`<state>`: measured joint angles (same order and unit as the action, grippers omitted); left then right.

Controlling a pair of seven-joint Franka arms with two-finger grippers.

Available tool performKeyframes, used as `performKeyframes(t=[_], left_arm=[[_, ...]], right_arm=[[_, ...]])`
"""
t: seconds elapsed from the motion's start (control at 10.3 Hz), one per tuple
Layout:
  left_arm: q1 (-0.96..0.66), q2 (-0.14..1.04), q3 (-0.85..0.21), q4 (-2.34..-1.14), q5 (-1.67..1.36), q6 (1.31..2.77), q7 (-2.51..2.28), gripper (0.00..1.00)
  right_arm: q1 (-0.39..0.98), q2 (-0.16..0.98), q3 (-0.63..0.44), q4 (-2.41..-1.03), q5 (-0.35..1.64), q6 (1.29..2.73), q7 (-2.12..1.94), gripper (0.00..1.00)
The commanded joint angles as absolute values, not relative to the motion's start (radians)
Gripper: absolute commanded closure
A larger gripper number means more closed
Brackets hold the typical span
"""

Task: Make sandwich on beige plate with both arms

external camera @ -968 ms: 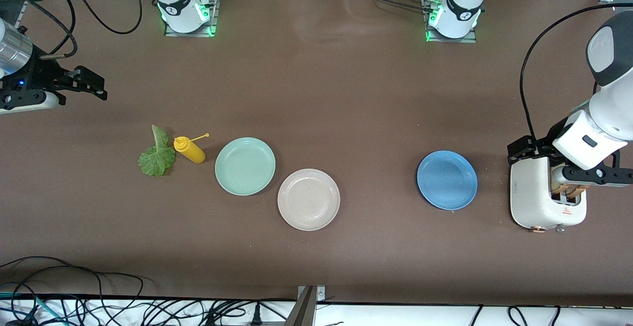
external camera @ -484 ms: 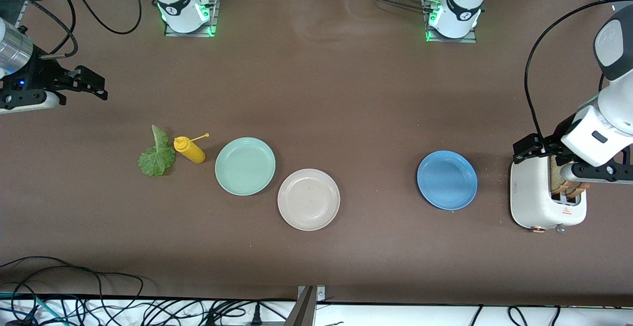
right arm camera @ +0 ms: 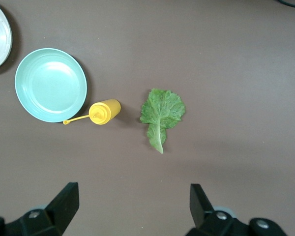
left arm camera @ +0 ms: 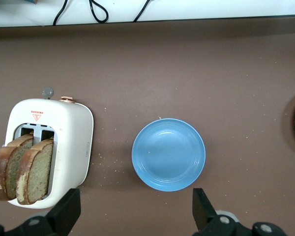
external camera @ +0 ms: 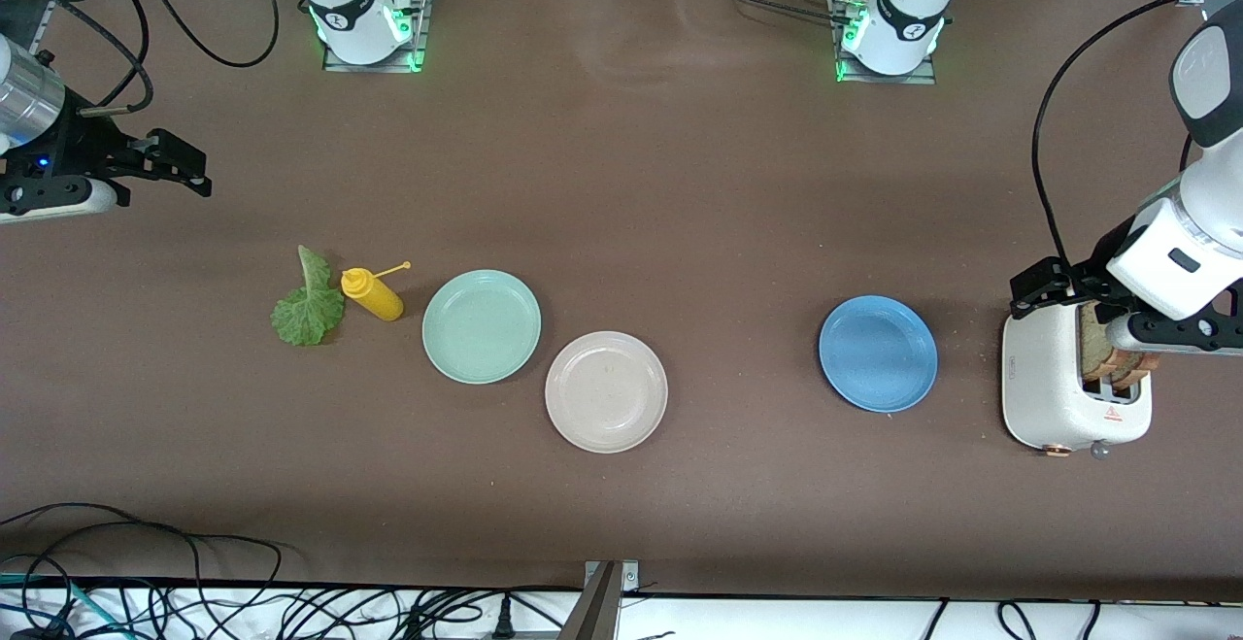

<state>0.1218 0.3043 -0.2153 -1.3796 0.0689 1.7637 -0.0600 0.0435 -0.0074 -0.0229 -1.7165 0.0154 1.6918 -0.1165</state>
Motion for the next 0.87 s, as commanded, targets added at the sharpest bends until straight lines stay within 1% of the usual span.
performKeyframes(t=[0.0,0.19,0.77], left_arm=[[0.132,0.291,-0.216,-1.382,0.066,1.755,-0.060,0.00],[0.133,0.282,-0.218,-1.387,0.066,1.750,-0.064,0.00],[0.149,0.307,-0.216,-1.402,0.066,1.752,-0.066,0.00]], right_arm=[[0.048,-0.002,-0.023,-1.692,0.018,1.669,-0.104,0.00],[0.048,0.000,-0.023,-1.692,0.020,1.669,-0.104,0.00],[0.048,-0.002,-0.023,-1.692,0.020,1.669,-0.103,0.00]])
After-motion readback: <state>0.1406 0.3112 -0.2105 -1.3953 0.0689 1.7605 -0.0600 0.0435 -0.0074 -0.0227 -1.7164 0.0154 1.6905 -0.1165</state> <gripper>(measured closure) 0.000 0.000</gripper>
